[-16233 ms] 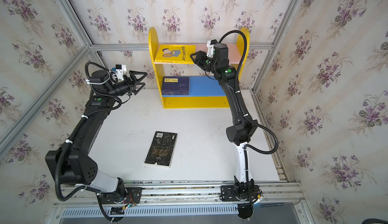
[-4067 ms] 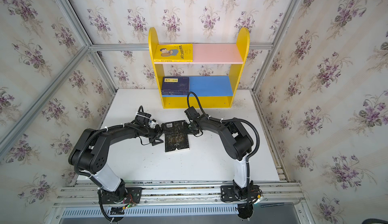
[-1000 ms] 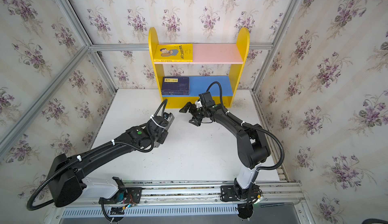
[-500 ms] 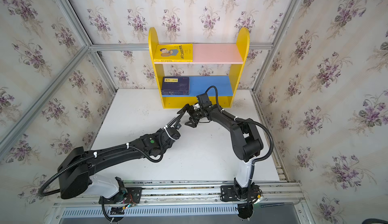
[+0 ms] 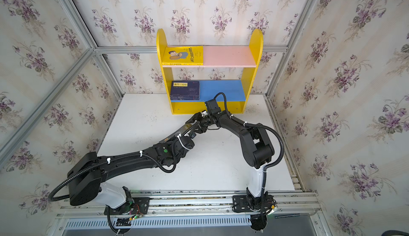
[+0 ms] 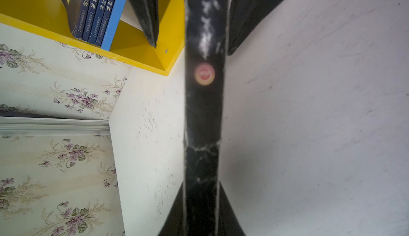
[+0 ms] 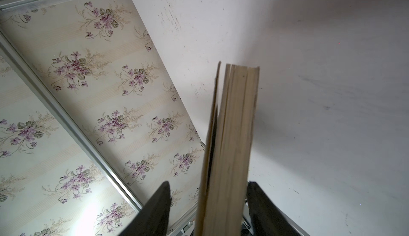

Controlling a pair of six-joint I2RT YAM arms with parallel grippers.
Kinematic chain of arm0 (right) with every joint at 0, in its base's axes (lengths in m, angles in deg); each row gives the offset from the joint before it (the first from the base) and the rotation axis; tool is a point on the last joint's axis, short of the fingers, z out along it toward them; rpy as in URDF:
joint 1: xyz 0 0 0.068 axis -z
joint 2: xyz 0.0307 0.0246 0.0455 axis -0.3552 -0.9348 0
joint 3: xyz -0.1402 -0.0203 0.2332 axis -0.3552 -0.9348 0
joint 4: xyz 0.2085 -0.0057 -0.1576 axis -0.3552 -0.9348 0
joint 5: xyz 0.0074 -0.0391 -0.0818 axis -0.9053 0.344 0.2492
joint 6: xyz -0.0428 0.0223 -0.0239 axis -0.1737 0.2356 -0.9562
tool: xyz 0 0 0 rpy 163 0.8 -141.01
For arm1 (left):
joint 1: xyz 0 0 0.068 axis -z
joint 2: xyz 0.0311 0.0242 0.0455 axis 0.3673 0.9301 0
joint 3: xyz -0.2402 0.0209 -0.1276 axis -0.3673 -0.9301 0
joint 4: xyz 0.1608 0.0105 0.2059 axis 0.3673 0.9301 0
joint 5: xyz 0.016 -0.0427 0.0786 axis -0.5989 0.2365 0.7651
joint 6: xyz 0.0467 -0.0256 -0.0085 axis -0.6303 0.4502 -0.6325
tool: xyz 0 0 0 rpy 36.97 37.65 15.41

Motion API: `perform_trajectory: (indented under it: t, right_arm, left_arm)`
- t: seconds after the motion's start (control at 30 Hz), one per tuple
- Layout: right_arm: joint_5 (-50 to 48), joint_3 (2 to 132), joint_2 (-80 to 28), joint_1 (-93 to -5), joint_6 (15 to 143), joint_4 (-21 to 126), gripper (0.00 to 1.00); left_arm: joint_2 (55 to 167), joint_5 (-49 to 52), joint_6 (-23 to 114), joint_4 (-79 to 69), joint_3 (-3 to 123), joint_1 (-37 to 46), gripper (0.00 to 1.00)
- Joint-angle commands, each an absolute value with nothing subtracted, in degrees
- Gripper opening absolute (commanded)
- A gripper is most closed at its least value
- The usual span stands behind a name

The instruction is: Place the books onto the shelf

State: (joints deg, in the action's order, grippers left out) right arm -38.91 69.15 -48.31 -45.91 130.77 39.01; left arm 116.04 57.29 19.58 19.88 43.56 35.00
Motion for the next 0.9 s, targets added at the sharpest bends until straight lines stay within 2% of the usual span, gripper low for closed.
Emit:
perform_trajectory:
  t: [0.0, 0.17, 0.2, 0.3, 0.37, 0.5, 0.57, 0.67, 0.87]
  right_arm:
    - [-39.9, 68.0, -48.9, -46.2, 134.4, 43.7, 0.47]
    - [-39.9, 65.7, -49.0, -46.4, 137.0, 48.1, 0.26]
    - [-39.6, 65.6, -48.9, -46.4, 136.8, 48.1, 0.23]
    - [-37.9, 64.7, -48.5, -46.4, 137.9, 50.5, 0.15]
    - [-36.8, 63.3, -48.5, -46.4, 140.7, 54.9, 0.13]
    - [-34.3, 61.9, -49.0, -46.3, 142.6, 60.2, 0.09]
    - [-33.0, 61.4, -49.2, -46.3, 142.3, 60.5, 0.08]
    - [-31.6, 61.1, -49.7, -46.2, 141.2, 60.7, 0.08]
    - [-29.4, 59.6, -47.6, -46.1, 136.4, 65.0, 0.08]
  left_arm:
    - [116.8, 60.5, 18.3, 15.3, 44.5, 35.1, 0.09]
    - [118.2, 61.7, 19.2, 14.5, 45.7, 35.1, 0.12]
    - [118.3, 61.7, 19.6, 14.4, 45.5, 35.1, 0.17]
    - [118.4, 60.8, 21.2, 14.6, 45.4, 34.8, 0.48]
    - [119.0, 60.1, 21.9, 14.8, 45.8, 34.8, 0.54]
    - [119.1, 56.9, 24.3, 16.0, 47.8, 34.4, 0.78]
    - [119.1, 54.4, 25.3, 17.1, 49.0, 33.7, 0.85]
    - [118.5, 45.4, 27.9, 22.2, 53.1, 31.4, 0.9]
    - [113.6, 18.2, 36.1, 32.4, 60.9, 22.9, 0.97]
